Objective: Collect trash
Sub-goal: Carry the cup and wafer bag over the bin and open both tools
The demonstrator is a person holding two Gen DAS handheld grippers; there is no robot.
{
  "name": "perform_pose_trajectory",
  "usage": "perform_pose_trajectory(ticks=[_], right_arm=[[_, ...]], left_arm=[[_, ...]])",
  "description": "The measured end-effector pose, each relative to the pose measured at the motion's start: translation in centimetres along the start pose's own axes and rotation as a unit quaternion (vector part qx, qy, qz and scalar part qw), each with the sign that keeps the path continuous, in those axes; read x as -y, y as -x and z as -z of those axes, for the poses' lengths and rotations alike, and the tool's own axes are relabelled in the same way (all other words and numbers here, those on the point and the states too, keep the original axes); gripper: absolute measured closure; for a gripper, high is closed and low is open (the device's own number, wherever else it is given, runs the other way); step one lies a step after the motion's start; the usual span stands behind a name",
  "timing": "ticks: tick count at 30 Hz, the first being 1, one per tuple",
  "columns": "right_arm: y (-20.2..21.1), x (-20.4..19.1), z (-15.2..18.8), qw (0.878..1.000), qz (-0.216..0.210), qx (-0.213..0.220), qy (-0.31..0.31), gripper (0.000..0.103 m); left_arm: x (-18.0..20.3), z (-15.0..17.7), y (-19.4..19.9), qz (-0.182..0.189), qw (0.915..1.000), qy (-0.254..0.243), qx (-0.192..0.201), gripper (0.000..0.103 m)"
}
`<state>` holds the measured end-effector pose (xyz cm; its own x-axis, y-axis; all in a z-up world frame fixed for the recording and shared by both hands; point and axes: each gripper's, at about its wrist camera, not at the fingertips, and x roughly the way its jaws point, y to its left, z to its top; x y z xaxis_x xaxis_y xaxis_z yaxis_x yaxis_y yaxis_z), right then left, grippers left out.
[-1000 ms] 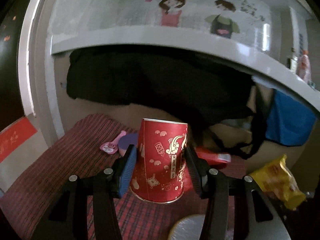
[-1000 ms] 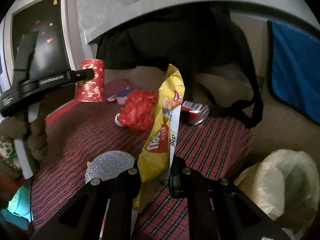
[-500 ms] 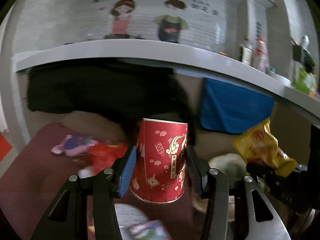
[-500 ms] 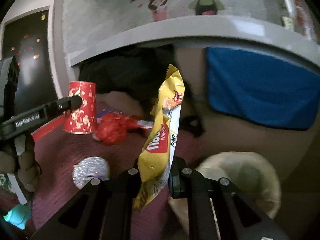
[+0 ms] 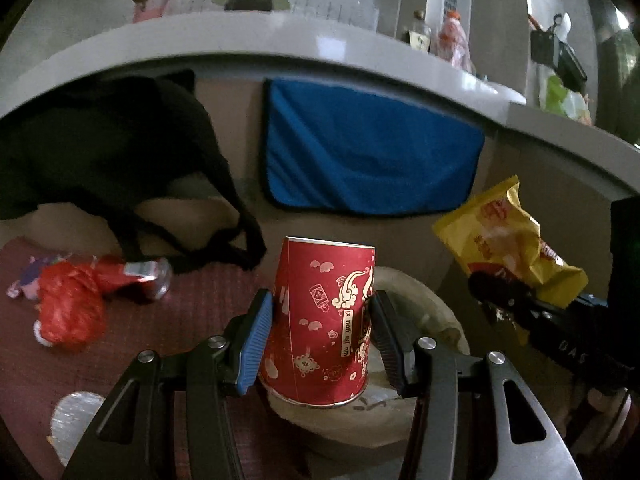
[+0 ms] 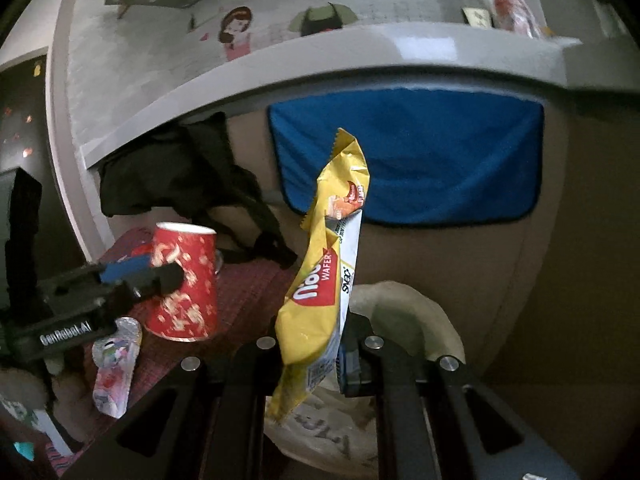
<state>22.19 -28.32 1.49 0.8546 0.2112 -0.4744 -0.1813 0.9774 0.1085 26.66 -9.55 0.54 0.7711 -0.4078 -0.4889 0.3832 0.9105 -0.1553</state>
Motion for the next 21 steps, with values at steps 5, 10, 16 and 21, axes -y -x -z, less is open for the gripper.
perform_pose_trajectory(ticks=[5, 10, 16, 21], right_arm=[[-0.7, 1.2, 0.3, 1.0, 0.0, -0.006, -0.011, 0.092], [-1.7, 1.3, 0.4, 1.0, -0.001, -0.015, -0.015, 0.091], [-2.8, 2.2, 0.7, 0.999, -0.004, -0.028, -0.024, 0.091], [-3.8, 2.9, 0.7, 0.999, -0.007, -0.032, -0.03, 0.085]], left_arm=[[0.6, 0.3, -1.7, 0.003, 1.0, 0.0, -0.008, 0.052], [0.3, 0.4, -3.1, 0.007, 0.9997, 0.007, -0.023, 0.052], [-0.2, 0.1, -4.3, 0.016, 0.9991, 0.02, -0.035, 0.052], [-1.2, -0.7, -5.3, 0.078, 0.995, 0.053, -0.033, 0.051]])
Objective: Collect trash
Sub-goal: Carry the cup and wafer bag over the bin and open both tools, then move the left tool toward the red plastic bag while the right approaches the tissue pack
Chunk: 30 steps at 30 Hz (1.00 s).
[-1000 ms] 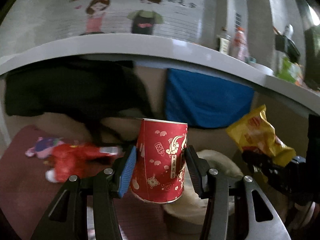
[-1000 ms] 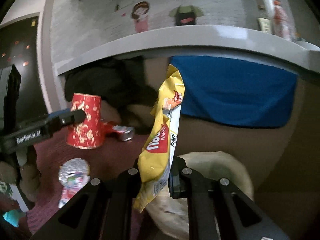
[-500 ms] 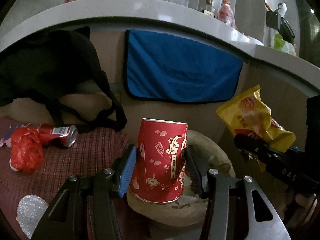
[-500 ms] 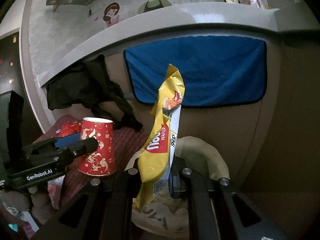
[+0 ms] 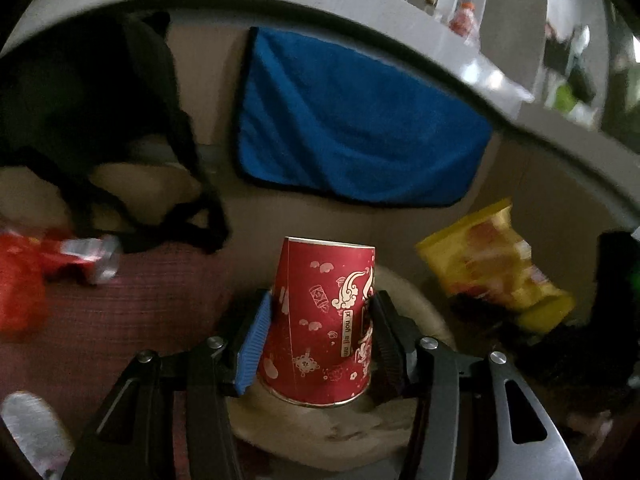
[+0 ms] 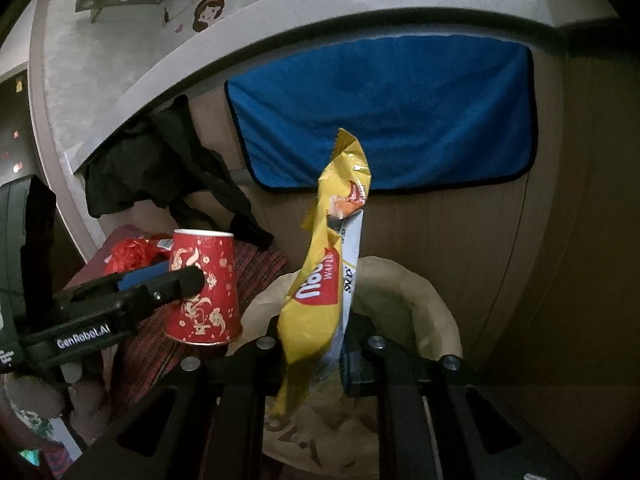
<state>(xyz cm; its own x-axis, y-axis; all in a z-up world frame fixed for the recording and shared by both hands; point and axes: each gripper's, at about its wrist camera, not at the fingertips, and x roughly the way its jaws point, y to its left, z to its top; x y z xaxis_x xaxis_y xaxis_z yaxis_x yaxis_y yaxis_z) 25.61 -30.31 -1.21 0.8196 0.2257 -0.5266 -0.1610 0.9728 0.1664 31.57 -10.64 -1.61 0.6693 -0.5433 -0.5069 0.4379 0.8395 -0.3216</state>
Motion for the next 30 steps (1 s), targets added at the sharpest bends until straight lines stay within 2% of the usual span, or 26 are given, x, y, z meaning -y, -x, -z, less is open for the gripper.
perform_pose_trajectory(ticks=[1, 2, 3, 6, 10, 16, 19, 23, 30], right_arm=[[-0.4, 0.2, 0.0, 1.0, 0.001, -0.004, 0.002, 0.066], [-0.7, 0.4, 0.1, 1.0, 0.006, -0.007, 0.0, 0.053], [-1.0, 0.7, 0.4, 1.0, 0.012, -0.007, -0.006, 0.035], [-1.4, 1.3, 1.1, 1.0, 0.014, -0.012, -0.02, 0.034], [-0.8, 1.2, 1.5, 0.999, 0.038, -0.008, -0.018, 0.034], [1.0, -0.1, 1.3, 0.999, 0.038, 0.005, -0.027, 0.034], [1.9, -1.6, 1.1, 0.999, 0.024, 0.013, -0.028, 0.034], [2.5, -5.8, 1.0, 1.0, -0.009, 0.019, -0.015, 0.034], [1.7, -14.5, 1.7, 0.996, -0.083, -0.003, 0.03, 0.034]], left_arm=[[-0.3, -0.3, -0.4, 0.022, 0.9997, 0.005, -0.007, 0.048], [-0.6, -0.5, -0.8, 0.037, 0.9992, 0.009, -0.016, 0.045], [-0.9, -0.7, -1.1, 0.043, 0.9987, 0.016, -0.023, 0.045], [-2.2, -1.0, -0.7, 0.044, 0.998, 0.041, -0.02, 0.043], [-3.0, -1.7, 1.2, 0.038, 0.998, 0.05, 0.0, 0.043], [-5.0, -2.5, 6.9, -0.01, 0.9983, 0.036, 0.045, 0.043], [-6.7, -2.5, 10.8, -0.042, 0.9963, 0.037, 0.065, 0.043], [-8.8, -2.1, 16.7, -0.077, 0.9919, 0.041, 0.092, 0.043], [-13.5, -0.6, 27.5, -0.158, 0.9761, 0.051, 0.14, 0.043]])
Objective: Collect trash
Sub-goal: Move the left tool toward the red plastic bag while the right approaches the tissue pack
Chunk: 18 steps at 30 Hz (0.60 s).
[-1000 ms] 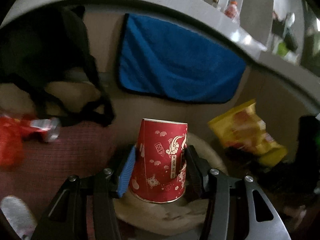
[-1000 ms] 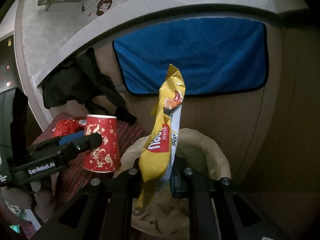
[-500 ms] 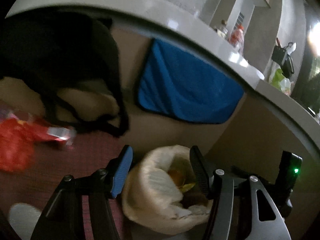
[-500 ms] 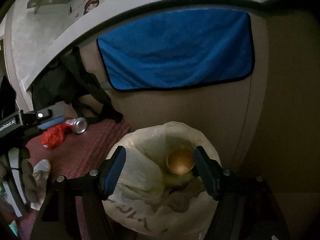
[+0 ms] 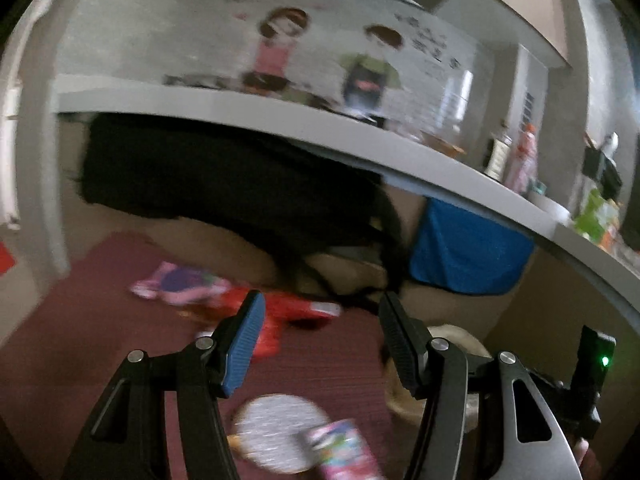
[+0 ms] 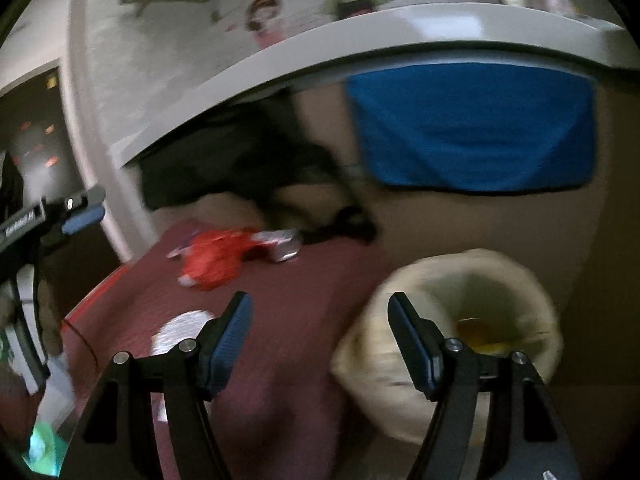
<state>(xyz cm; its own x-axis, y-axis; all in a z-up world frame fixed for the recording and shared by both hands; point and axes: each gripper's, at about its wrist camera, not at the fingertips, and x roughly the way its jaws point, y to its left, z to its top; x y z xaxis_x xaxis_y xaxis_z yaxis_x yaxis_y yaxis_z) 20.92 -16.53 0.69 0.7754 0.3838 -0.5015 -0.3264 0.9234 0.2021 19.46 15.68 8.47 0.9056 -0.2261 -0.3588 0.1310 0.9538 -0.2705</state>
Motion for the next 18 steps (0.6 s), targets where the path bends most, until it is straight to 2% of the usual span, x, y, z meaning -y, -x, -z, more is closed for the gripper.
perform_pose_trajectory(ticks=[5, 10, 14, 18], right_arm=[[-1.5, -5.0, 1.3, 0.999, -0.039, -0.031, 0.015, 0.034], [-2.2, -7.3, 1.8, 0.998, -0.046, -0.05, 0.012, 0.034], [-2.1, -7.4, 1.2, 0.998, -0.048, -0.05, -0.003, 0.034], [-2.2, -7.8, 0.4, 0.998, -0.037, -0.041, 0.009, 0.034]], left_arm=[[-5.6, -0.2, 4.5, -0.05, 0.9982, 0.031, 0.014, 0.043], [-9.5, -0.4, 6.5, -0.072, 0.9961, 0.049, 0.01, 0.043], [-10.7, 0.1, 5.6, -0.051, 0.9972, 0.054, -0.009, 0.043], [-10.0, 1.1, 2.6, -0.025, 0.9989, 0.04, -0.009, 0.043]])
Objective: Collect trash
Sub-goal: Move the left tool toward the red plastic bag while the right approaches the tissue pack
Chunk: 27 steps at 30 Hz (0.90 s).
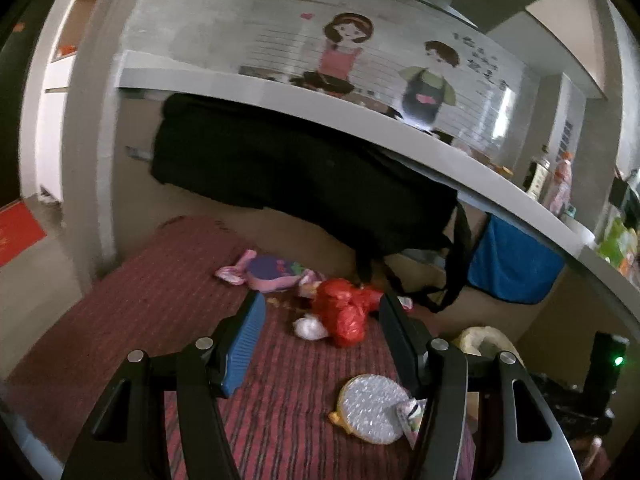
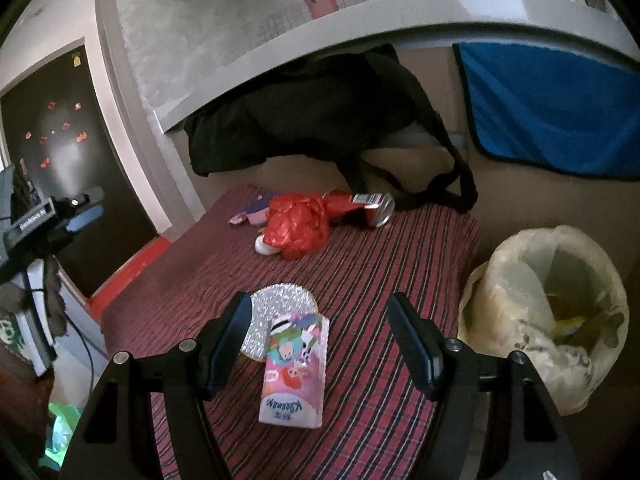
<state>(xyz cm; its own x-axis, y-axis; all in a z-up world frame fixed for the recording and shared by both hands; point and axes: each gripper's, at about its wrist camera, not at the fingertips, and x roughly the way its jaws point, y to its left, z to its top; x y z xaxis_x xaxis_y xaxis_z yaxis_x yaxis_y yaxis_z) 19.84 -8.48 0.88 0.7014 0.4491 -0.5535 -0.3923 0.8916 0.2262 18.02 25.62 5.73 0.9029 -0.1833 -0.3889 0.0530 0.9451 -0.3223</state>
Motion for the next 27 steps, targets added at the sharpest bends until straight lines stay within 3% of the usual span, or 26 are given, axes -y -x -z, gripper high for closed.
perform_pose_trajectory(ticks=[5, 9, 12, 18, 21, 22, 23, 27], right_arm=[[-0.3, -0.1, -0.8, 0.999, 0.029, 0.017, 0.012, 0.034], [-0.9, 0.4, -0.9, 0.999, 0.05, 0.019, 0.005, 0.034], [-1.8, 1.2, -0.9, 0.999, 0.053, 0.007, -0.005, 0.034], [-3.7, 3.4, -1.3, 0.999, 0.043, -0.009, -0.009, 0.034], [-5.2, 4.4, -1.7, 1.0, 0.017, -0.022, -0.005, 0.034], [-5.7, 4.7, -1.9, 1.0, 0.009, -0.027, -0.002, 0.034], [-6.4, 4.9, -2.1, 0.999, 0.0, -0.033, 0.001, 0.034], [-9.5, 5.5, -3.7, 0.998, -0.034, -0.049, 0.025, 0.034]], left_arm=[[0.9, 1.2, -7.1, 0.026, 0.9993, 0.002, -0.025, 0.041], [2.2, 1.7, -14.1, 0.034, 0.9944, -0.001, -0.1, 0.041], [3.0, 2.4, -18.3, 0.022, 0.9911, -0.003, -0.131, 0.041], [3.8, 3.9, -24.3, -0.017, 0.9875, 0.022, -0.155, 0.041], [3.2, 4.8, -25.5, -0.028, 0.9841, 0.055, -0.167, 0.046], [2.9, 5.0, -25.1, -0.021, 0.9835, 0.073, -0.164, 0.057], [2.9, 5.0, -24.7, -0.019, 0.9836, 0.079, -0.161, 0.062], [3.5, 5.1, -21.4, -0.021, 0.9878, 0.054, -0.144, 0.066]])
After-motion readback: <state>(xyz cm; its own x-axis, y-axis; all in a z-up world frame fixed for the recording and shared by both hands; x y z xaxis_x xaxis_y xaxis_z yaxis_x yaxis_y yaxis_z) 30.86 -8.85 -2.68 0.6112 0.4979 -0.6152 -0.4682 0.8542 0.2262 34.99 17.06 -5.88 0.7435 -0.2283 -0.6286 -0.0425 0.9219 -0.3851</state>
